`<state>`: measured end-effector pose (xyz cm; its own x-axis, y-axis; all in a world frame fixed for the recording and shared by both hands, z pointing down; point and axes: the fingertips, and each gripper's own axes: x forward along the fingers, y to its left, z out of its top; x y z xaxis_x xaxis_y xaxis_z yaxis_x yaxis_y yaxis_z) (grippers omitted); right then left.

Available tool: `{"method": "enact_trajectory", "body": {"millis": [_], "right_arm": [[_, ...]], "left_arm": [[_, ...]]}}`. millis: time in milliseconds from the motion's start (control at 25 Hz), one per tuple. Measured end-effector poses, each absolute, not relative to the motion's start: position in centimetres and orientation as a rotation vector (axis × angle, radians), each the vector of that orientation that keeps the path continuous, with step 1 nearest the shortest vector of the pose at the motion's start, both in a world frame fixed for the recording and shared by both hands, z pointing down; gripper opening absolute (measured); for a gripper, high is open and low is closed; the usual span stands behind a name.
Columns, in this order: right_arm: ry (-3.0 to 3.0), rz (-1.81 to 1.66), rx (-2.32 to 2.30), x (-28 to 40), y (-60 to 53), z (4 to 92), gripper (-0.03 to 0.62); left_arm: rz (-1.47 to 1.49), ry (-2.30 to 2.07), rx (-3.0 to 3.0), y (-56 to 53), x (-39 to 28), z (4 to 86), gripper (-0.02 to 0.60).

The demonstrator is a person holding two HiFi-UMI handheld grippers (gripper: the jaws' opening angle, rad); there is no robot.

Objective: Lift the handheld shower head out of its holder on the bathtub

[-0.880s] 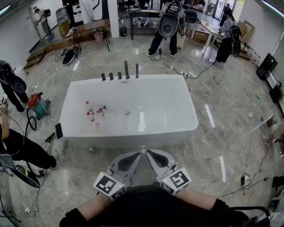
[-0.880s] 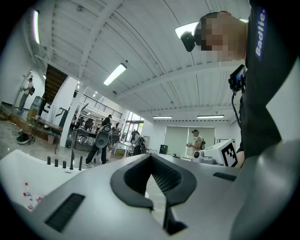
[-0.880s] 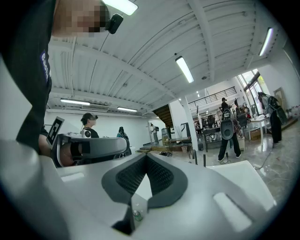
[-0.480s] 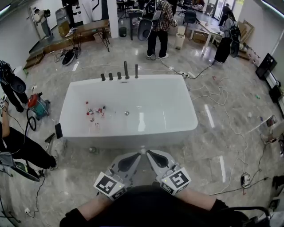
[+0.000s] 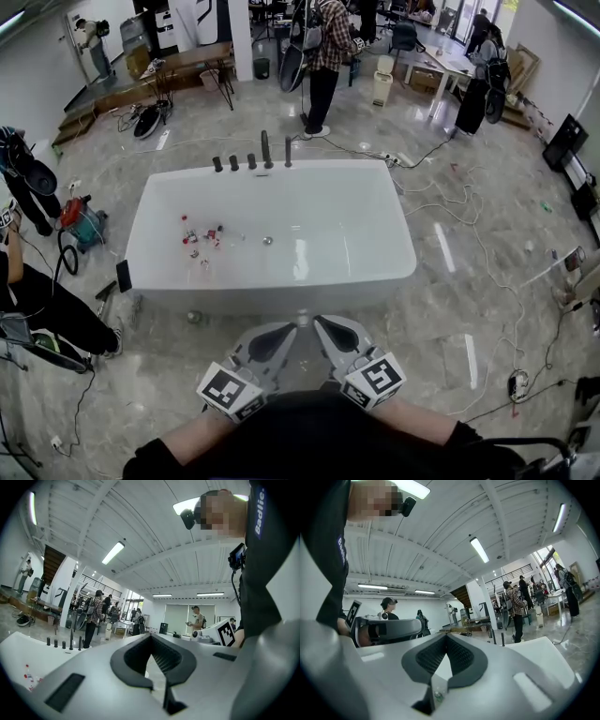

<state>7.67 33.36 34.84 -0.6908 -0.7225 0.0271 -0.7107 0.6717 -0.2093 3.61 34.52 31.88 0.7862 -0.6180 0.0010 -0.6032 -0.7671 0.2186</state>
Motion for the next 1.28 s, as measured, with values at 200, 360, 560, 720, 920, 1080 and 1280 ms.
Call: {"method": "enact_trajectory", "body": {"millis": [200,360,560,720,920,1080,1280], "right_arm": [[2.830,-0.304,-1.175,11.0,32.4,34.8,0.002],[2.849,-0.314,-1.155,12.6,31.1,35.4,0.002],[2.858,-0.342,-1.156,12.9,28.4,36.2,0.002],[2.862,-0.347,-1.184,11.8,24.5,36.7,0.002],[2.836,-0.365,-1.242,9.3,17.5,38.0,0.002],[2.813,-0.367,-1.278,6.3,11.4,38.1,0.002],[2.794,-0.363,-1.358,3.0,4.5,38.9,0.002]], "left_arm": [[-0.111,-1.042,2.754,33.3,6.4,31.4,0.000],[-0.121,-1.081,2.747,32.4,7.6,31.7,0.000],[-0.107,-1.099,2.721,29.8,7.2,32.8,0.000],[-0.110,-1.089,2.718,25.7,5.8,33.5,0.000],[-0.105,-1.027,2.740,18.1,3.2,35.2,0.000],[-0.077,-0.972,2.770,11.3,0.8,35.2,0.000],[-0.090,-0.890,2.784,4.8,-2.4,35.6,0.000]]}}
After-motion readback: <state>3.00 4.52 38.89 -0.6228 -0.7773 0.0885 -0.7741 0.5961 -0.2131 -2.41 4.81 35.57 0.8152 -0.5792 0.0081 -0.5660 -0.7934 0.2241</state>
